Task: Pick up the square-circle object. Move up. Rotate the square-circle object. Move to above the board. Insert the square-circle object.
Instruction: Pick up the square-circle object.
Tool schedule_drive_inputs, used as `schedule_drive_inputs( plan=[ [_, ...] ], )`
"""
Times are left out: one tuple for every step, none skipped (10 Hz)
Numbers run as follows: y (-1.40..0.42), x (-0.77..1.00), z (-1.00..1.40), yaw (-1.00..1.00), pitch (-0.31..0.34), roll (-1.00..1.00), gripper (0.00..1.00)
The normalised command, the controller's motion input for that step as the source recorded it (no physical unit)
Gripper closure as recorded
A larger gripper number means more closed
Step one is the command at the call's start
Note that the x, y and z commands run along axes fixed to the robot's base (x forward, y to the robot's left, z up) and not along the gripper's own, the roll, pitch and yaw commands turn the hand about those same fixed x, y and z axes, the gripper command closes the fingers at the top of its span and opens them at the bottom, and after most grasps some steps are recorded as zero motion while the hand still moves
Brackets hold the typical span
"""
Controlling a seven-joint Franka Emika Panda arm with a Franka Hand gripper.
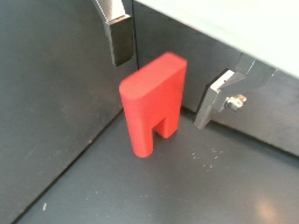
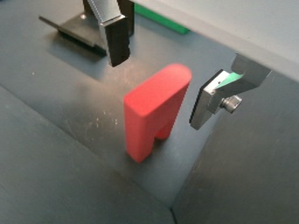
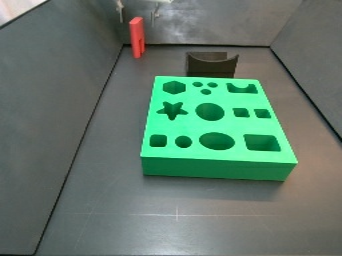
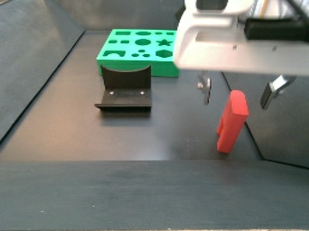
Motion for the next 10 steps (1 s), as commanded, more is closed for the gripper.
schedule_drive_inputs(
  plan=[
    [0.0, -0.21, -0.47, 0.0, -0.171, -0.01, 0.0],
    [0.0, -0.16, -0.37, 0.0, -0.104, 0.0, 0.0],
    [0.0, 0.0, -0.04, 0.0, 0.01, 0.0, 0.0],
    [0.0, 0.0, 0.0, 0.0, 0.0, 0.0, 0.0],
    [0.0, 0.0, 0.0, 0.0, 0.0, 0.0, 1.0],
    [0.0, 0.0, 0.0, 0.0, 0.0, 0.0, 1.0],
    [0.0, 0.0, 0.0, 0.0, 0.0, 0.0, 1.0],
    [0.0, 0.0, 0.0, 0.0, 0.0, 0.0, 1.0],
    [0.0, 0.0, 0.0, 0.0, 0.0, 0.0, 1.0],
    [0.0, 0.0, 0.0, 0.0, 0.0, 0.0, 1.0]
  ],
)
